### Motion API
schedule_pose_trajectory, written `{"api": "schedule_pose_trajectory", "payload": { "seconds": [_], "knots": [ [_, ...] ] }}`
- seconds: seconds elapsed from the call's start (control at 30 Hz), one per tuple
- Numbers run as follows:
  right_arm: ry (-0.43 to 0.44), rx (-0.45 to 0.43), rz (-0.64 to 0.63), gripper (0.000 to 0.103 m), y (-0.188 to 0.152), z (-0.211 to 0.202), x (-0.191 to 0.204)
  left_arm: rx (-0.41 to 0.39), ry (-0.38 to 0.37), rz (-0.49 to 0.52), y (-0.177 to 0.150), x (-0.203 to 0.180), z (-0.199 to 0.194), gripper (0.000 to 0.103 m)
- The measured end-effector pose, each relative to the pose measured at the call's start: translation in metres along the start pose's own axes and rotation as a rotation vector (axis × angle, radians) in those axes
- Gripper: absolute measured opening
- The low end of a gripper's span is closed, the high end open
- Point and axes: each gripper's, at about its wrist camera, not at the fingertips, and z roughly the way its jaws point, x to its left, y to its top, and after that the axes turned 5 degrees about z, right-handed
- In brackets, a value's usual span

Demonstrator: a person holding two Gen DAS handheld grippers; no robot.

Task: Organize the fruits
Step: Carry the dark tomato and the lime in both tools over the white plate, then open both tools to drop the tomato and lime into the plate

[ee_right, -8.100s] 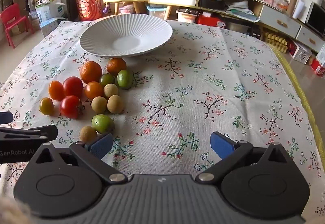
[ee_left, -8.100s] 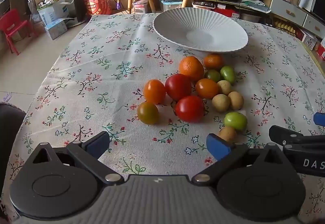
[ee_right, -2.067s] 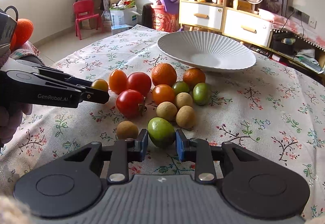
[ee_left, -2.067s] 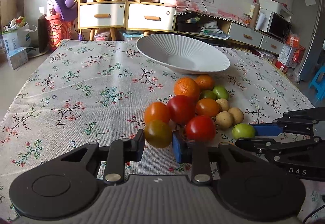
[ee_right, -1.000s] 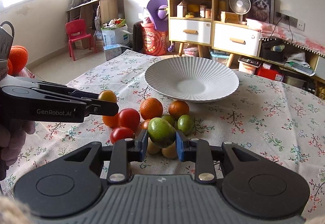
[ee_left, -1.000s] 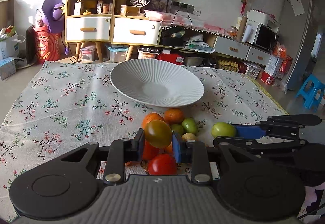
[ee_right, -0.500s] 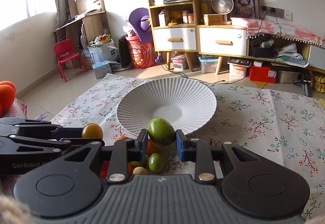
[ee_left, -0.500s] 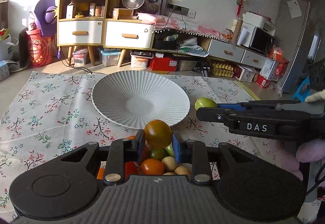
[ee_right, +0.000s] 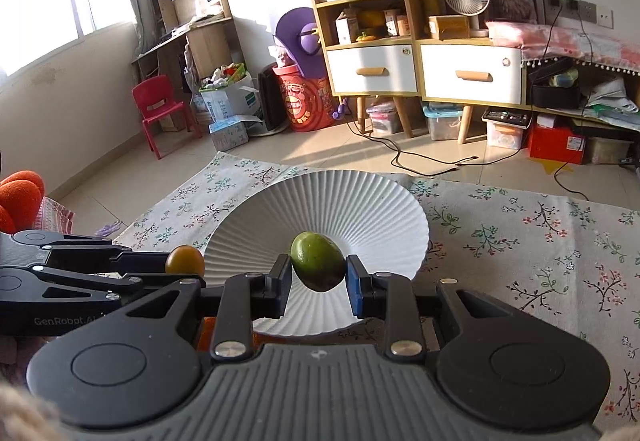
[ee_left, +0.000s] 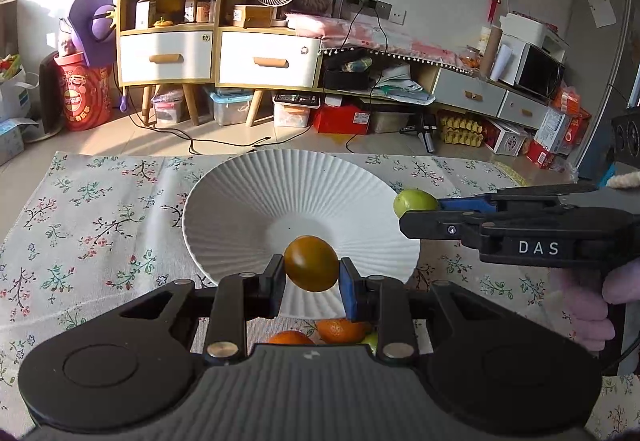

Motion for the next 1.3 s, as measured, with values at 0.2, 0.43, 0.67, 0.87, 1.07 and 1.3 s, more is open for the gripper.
{"api": "schedule_pose_trajectory", "payload": {
  "seconds": [0.2,0.43,0.67,0.87,1.07,1.3],
  "knots": [
    [0.013,0.056,-0.077,0.026,0.005,0.026,0.000,0.051,-0.012,0.038,0.008,0.009,0.036,0.027],
    [-0.022,0.091,-0.134,0.026,0.011,0.044,-0.002,0.081,-0.046,0.078,0.013,0.019,0.063,0.027],
    [-0.053,0.111,-0.209,0.026,0.014,0.055,-0.002,0.107,-0.060,0.177,0.016,0.017,0.077,0.027],
    [-0.071,0.137,-0.268,0.026,0.011,0.059,0.000,0.133,-0.055,0.278,0.018,0.013,0.084,0.028],
    [-0.071,0.157,-0.308,0.026,0.011,0.062,0.001,0.148,-0.053,0.363,0.024,0.008,0.089,0.028],
    [-0.078,0.156,-0.311,0.026,0.013,0.061,0.003,0.155,-0.023,0.395,0.025,0.007,0.089,0.029]
  ]
}}
